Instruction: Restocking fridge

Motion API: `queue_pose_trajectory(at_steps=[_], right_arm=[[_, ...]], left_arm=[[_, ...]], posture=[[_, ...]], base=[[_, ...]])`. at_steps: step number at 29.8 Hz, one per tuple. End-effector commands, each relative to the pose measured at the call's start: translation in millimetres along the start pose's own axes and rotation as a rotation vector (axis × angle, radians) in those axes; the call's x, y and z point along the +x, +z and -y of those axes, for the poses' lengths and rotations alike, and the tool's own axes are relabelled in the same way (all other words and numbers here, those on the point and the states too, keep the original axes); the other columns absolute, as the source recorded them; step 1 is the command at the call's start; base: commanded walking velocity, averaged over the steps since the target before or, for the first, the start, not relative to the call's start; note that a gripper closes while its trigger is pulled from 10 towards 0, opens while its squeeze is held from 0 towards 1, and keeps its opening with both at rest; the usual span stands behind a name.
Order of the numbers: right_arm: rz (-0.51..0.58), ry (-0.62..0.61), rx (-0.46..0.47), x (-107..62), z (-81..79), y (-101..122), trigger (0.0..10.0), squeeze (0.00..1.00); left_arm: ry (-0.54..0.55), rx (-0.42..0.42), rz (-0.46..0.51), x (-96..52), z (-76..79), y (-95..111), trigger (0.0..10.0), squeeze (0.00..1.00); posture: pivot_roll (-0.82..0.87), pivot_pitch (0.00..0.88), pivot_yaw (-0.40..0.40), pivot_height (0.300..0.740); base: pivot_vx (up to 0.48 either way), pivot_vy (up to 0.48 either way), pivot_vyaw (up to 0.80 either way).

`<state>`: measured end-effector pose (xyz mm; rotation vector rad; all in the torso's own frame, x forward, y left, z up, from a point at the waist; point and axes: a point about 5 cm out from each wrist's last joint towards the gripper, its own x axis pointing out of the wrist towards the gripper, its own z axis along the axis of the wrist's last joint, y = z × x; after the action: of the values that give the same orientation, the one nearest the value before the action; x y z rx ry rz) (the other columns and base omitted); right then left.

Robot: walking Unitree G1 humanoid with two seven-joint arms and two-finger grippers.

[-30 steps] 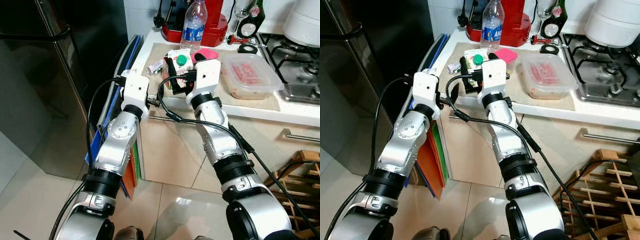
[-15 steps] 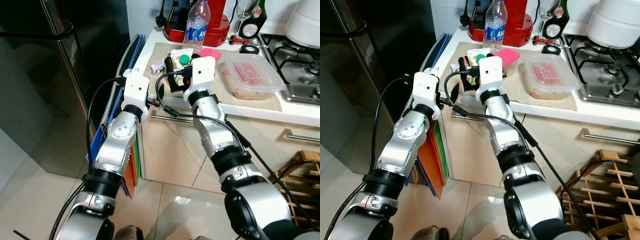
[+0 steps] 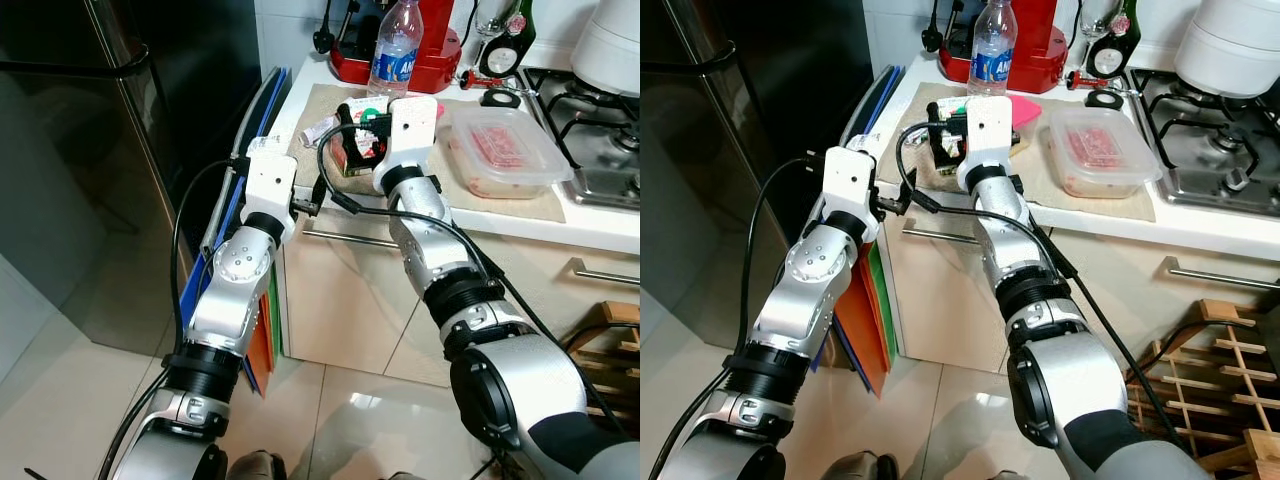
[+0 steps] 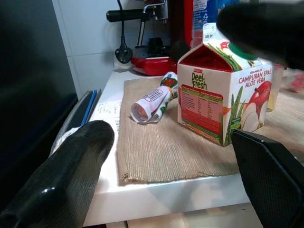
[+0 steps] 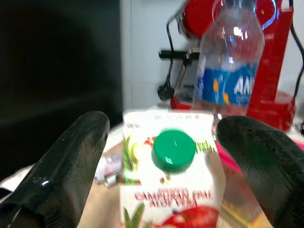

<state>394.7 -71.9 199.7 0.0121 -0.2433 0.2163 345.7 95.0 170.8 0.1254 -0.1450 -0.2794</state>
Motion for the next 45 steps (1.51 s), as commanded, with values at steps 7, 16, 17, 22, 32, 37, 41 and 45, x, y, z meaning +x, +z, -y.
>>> queue_pose_trajectory(at_steps=[7,16,17,22,32,37,41,45], right_arm=[[-0.001,-0.019,0.008,7.7,1.5,8,10.0,0.00],[-0.056,-0.017,0.024,6.7,-0.9,0,10.0,0.00],[-0.068,-0.019,0.027,7.1,-0.3,-1,10.0,0.00],[-0.079,-0.029,0.026,8.5,2.2,0,10.0,0.00],[-0.162,-0.016,0.111,8.6,-1.0,-8,10.0,0.00],[-0.188,-0.019,0.107,7.4,-0.7,-12,10.0,0.00],[-0.187,-0.022,0.097,7.7,0.3,-11,10.0,0.00],[-0.193,-0.006,0.101,8.0,-0.9,-11,10.0,0.00]], left_arm=[[0.003,0.013,0.015,0.1,-1.3,6,10.0,0.00],[0.001,0.010,0.007,-0.4,0.0,4,10.0,0.00],[0.002,0.010,0.008,0.5,-0.2,4,10.0,0.00],[0.004,0.012,0.012,1.9,-0.9,5,10.0,0.00],[0.003,0.013,0.013,1.7,-0.6,5,10.0,0.00],[0.001,0.015,0.012,2.0,-0.6,5,10.0,0.00],[-0.001,0.019,0.013,2.9,-0.7,6,10.0,0.00],[-0.003,0.022,0.014,3.2,-0.8,6,10.0,0.00]], posture=[[0.07,0.037,-0.022,0.740],[0.06,0.038,-0.027,0.740],[0.06,0.036,-0.028,0.740],[0.06,0.035,-0.030,0.740],[0.07,0.027,-0.031,0.740],[0.07,0.012,-0.028,0.740],[0.07,0.008,-0.028,0.740],[0.07,0.006,-0.027,0.740]], base=[[0.000,0.000,0.00],[0.000,0.000,0.00],[0.000,0.000,0.00],[0.000,0.000,0.00],[0.000,0.000,0.00],[0.000,0.000,0.00],[0.000,0.000,0.00],[0.000,0.000,0.00]])
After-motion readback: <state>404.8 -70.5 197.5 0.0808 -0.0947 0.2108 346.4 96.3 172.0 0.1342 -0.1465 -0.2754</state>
